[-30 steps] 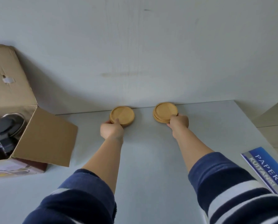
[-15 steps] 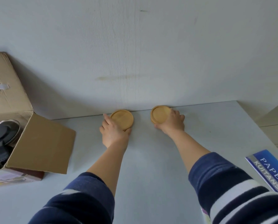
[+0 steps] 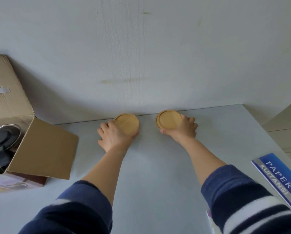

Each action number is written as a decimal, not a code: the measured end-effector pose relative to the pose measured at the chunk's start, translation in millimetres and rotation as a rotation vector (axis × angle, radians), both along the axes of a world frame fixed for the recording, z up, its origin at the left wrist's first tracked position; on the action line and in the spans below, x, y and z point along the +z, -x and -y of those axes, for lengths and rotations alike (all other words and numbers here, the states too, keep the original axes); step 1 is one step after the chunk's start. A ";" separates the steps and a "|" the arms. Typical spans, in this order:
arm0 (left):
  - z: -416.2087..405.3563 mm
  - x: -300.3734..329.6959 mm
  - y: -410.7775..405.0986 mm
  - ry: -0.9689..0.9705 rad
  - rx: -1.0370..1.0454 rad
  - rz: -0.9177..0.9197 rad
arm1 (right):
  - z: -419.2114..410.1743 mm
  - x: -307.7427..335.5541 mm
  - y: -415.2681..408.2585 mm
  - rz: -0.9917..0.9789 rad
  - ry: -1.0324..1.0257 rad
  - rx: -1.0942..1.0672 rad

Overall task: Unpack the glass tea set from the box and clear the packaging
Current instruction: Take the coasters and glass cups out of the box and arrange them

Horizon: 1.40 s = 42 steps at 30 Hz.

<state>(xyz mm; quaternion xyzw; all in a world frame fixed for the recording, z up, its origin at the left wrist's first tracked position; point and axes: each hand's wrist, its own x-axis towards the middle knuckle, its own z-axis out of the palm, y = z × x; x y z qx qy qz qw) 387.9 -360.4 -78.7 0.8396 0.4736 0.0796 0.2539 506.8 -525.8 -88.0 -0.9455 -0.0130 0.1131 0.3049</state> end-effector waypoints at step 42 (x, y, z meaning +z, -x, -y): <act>-213.6 77.6 302.5 -0.166 0.250 -0.078 | -267.2 103.5 251.7 0.203 0.083 0.779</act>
